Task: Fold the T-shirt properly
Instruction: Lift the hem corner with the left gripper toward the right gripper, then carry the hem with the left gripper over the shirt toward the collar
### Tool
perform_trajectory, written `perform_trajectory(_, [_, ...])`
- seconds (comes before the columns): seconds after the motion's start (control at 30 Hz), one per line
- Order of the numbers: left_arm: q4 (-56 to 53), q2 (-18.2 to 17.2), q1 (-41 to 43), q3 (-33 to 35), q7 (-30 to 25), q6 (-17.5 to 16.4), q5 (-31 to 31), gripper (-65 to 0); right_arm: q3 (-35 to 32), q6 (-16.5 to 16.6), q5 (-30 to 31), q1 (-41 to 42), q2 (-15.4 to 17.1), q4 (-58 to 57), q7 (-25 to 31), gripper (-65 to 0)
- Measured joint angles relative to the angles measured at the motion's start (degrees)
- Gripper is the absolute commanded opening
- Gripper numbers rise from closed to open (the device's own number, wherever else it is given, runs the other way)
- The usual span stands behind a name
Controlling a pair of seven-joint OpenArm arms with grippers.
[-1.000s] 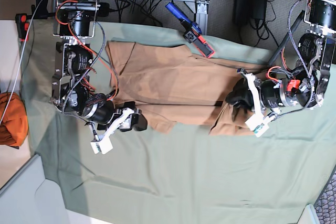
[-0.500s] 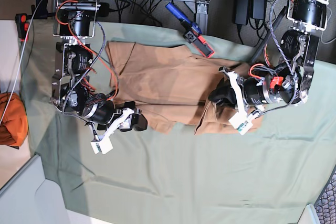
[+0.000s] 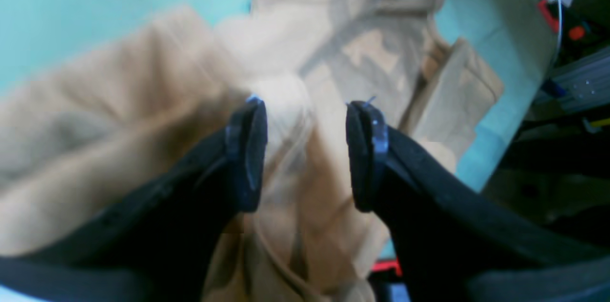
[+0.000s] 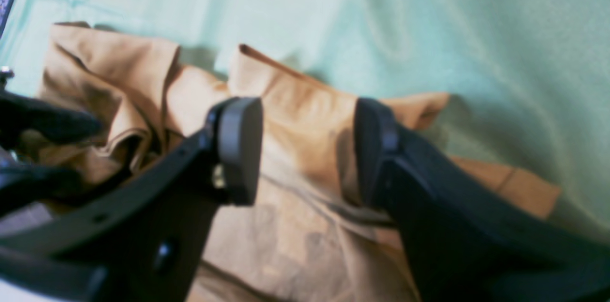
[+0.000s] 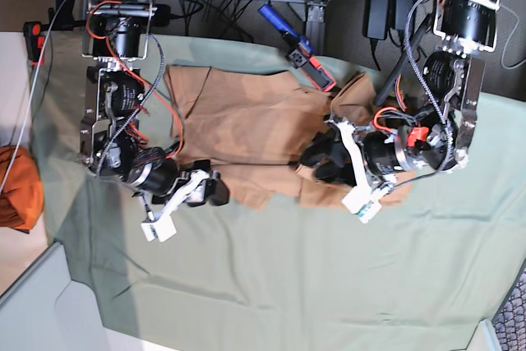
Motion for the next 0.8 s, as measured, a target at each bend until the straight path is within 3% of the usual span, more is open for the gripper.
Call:
perform_trajectory(0.2, [0.0, -2.0, -0.7, -6.4, 0.7, 0.1, -3.4, -34.7, 0.0, 0.0, 2.2, 0.0, 0.0, 0.0, -0.9, -33.9])
perform_trajectory(0.43, [0.0, -10.2, -0.2, -14.3, 1.1, -0.2, -7.4, -34.7, 0.0, 1.9, 11.0, 0.0, -1.6, 0.0, -6.5, -34.0])
perform_trajectory(0.57, [0.2, -14.4, 3.8, -15.4, 4.2, -3.5, -14.3, -34.7, -0.1, 2.2, 11.4, 0.0, -3.8, 0.0, -6.7, -34.0])
perform_trajectory(0.67, [2.8, -16.3, 8.1, -15.3, 6.5, -3.8, -17.9, -34.8, -0.1, 2.3, 11.4, 0.0, -4.7, 0.1, -6.7, -34.0])
perform_trajectory(0.8, [9.9, -18.2, 12.7, -15.2, 6.3, -4.1, -18.0, -34.8, -0.1, 2.4, 11.4, 0.0, -5.1, 0.1, -6.7, -34.0])
